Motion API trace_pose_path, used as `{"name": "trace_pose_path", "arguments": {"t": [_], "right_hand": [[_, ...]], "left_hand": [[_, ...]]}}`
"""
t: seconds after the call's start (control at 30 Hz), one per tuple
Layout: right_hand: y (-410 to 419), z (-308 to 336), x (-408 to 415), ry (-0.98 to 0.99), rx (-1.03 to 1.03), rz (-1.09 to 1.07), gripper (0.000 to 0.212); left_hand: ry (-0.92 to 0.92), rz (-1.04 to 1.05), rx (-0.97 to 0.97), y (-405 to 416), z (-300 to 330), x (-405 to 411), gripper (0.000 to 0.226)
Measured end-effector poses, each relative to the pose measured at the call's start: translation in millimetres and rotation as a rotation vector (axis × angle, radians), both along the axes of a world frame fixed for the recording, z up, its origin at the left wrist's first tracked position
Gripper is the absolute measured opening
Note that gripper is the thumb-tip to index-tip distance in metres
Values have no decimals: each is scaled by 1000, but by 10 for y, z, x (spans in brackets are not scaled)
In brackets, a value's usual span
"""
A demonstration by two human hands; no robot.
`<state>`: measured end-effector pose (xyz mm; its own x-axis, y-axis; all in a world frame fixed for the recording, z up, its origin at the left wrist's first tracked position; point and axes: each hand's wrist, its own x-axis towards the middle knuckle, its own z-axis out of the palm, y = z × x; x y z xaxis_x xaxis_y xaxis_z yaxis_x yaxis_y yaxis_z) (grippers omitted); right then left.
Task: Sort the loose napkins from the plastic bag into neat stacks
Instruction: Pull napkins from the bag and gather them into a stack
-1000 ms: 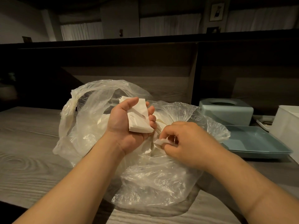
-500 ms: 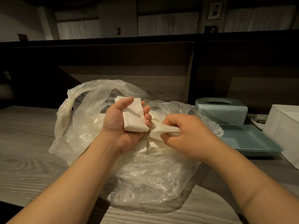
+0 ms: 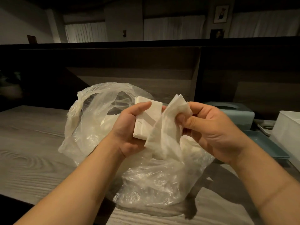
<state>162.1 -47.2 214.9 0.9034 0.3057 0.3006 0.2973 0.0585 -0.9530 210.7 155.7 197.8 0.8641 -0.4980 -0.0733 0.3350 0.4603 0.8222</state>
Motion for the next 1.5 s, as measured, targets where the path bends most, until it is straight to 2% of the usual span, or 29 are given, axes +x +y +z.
{"name": "trace_pose_path", "arguments": {"t": [0.07,0.13,0.3,0.47,0.6,0.73,0.87,1.03,1.13,1.23,1.33,1.4,1.5], "right_hand": [[23,-21,-3,-6,-14,-43,32],[70,-55,8,-22,-58,-123,26],[105,-124,73,-60,-151,-247,18],[132,-129,49,-108,-102,-271,21],[154,-178,64,-180,-177,-352,27],[163,-192,78,-170,-172,-368,22],[162,-209,96,-239,-246,-443,24],[176,-214,96,-228,-193,-385,4],[178,-228,103,-219,-223,-402,8],[179,-234,101,-231,-223,-423,10],[172,-271,139,-334,-284,-540,14],[168,-292,157,-432,-351,-609,16],[191,-298,116,-602,-493,-568,27]], "left_hand": [[-32,-50,59,-24,-3,-33,48],[-63,-99,91,-41,-1,-70,42],[-74,-316,103,-36,-24,-80,65],[-165,-433,116,-39,-49,-59,83],[-164,-437,144,-50,-54,-60,82],[-159,-446,157,-59,-57,-55,87],[-152,-469,181,-54,-74,-45,93],[-174,-437,189,-68,-49,-82,91],[-192,-452,205,-62,-46,-89,88],[-176,-453,203,-54,-53,-90,76],[-142,-428,154,-67,-43,-92,63],[-89,-337,107,-74,-31,-79,65],[32,-189,15,-69,0,-61,66]]}}
